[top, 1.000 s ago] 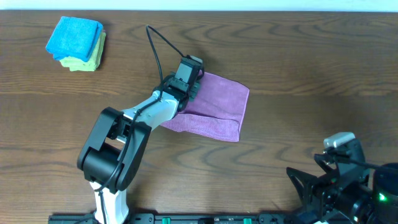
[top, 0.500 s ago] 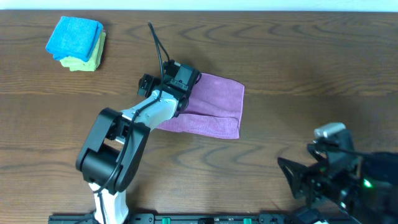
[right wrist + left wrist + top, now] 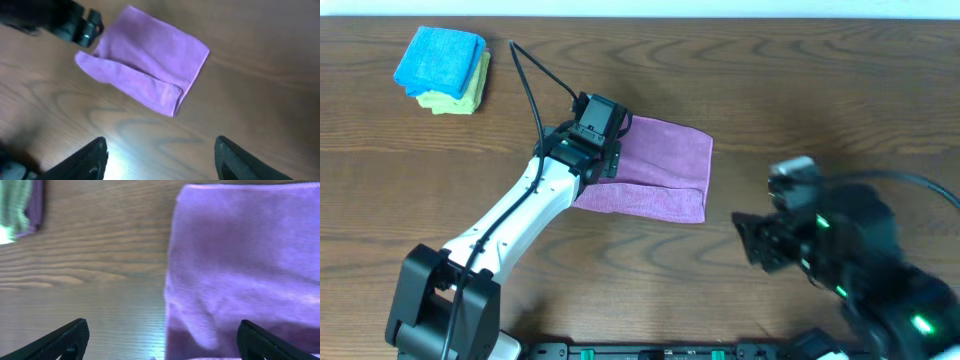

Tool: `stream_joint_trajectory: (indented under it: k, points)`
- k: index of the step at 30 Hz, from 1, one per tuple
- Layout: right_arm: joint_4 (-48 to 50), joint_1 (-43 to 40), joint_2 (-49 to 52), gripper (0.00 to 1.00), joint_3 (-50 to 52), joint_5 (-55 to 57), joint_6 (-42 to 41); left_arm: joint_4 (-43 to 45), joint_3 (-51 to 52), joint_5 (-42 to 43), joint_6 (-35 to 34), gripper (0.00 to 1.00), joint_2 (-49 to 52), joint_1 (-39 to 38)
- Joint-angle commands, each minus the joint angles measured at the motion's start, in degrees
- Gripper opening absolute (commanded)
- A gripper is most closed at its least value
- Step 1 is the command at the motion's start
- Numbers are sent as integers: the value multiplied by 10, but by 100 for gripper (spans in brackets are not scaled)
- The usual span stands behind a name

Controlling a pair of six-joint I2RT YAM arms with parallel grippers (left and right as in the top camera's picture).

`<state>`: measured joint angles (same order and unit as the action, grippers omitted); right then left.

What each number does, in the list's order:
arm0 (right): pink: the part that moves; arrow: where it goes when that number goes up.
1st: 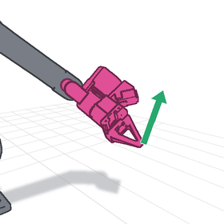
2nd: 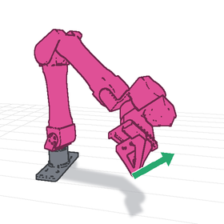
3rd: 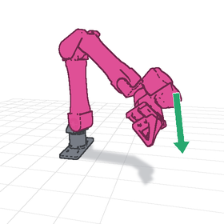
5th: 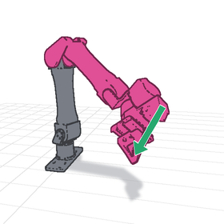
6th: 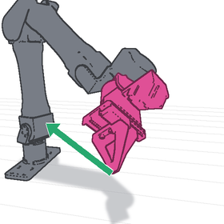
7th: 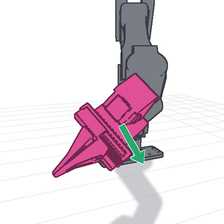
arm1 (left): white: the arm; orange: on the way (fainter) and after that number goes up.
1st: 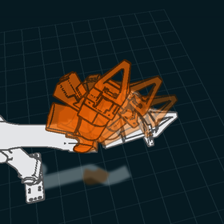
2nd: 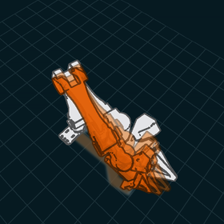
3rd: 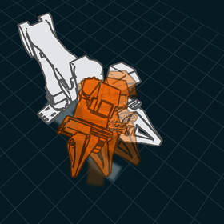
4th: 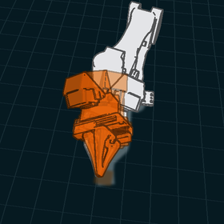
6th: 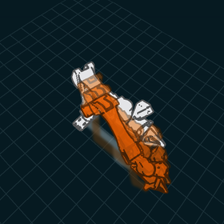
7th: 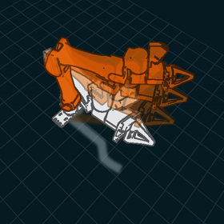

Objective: Fold the cloth
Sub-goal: 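Grasp the cloth's right edge with the right gripper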

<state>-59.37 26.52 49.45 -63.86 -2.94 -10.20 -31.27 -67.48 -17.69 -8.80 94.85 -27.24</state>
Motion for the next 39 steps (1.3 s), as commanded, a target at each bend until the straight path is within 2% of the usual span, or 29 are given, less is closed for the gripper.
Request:
stream_joint_trajectory:
  k: [1, 5, 8, 12, 17, 19, 22, 24, 27, 30, 31, 32, 33, 34, 35, 36, 37, 39]
  points:
    - [31, -7, 49, 68, 46, -4, 4, 21, -8, 67, -6, 96, 7, 21]
    - [90, -50, 118, 68, 79, -50, 10, 45, -8, 173, -7, 95, 8, 65]
    - [160, -111, 184, 68, 108, -165, 45, 60, -8, 241, -7, 96, 12, 101]
    - [235, -153, 278, 68, 129, -284, 61, 84, -8, 288, -6, 95, 24, 116]
    - [279, -152, 381, 66, 129, -320, 62, 125, -8, 343, -6, 95, 63, 115]
    - [287, -153, 414, 62, 129, -321, 62, 143, -8, 358, -7, 95, 87, 115]
    - [293, -153, 435, 54, 129, -320, 63, 159, -8, 361, -7, 96, 109, 114]
    - [297, -153, 440, 54, 129, -320, 67, 173, -8, 367, -7, 100, 121, 114]
    - [303, -153, 442, 54, 129, -318, 67, 203, -8, 368, -16, 100, 138, 114]
    - [303, -153, 442, 54, 130, -311, 73, 240, -8, 368, -35, 79, 150, 114]
    - [303, -153, 442, 54, 130, -307, 73, 253, -8, 368, -42, 64, 153, 113]
    - [303, -153, 443, 55, 130, -307, 73, 261, -8, 368, -47, 57, 155, 112]
    - [303, -153, 443, 55, 130, -307, 73, 269, -8, 368, -51, 42, 160, 111]
    - [303, -153, 443, 54, 130, -305, 73, 276, -8, 368, -57, 34, 165, 110]
    - [303, -153, 443, 54, 130, -304, 73, 281, -8, 368, -56, 32, 172, 110]
    - [304, -153, 443, 54, 130, -302, 73, 285, -8, 368, -56, 20, 179, 110]
    - [304, -153, 443, 54, 130, -300, 73, 287, -8, 367, -56, 12, 183, 110]
    - [305, -153, 443, 52, 130, -294, 73, 297, -8, 368, -56, 6, 193, 110]
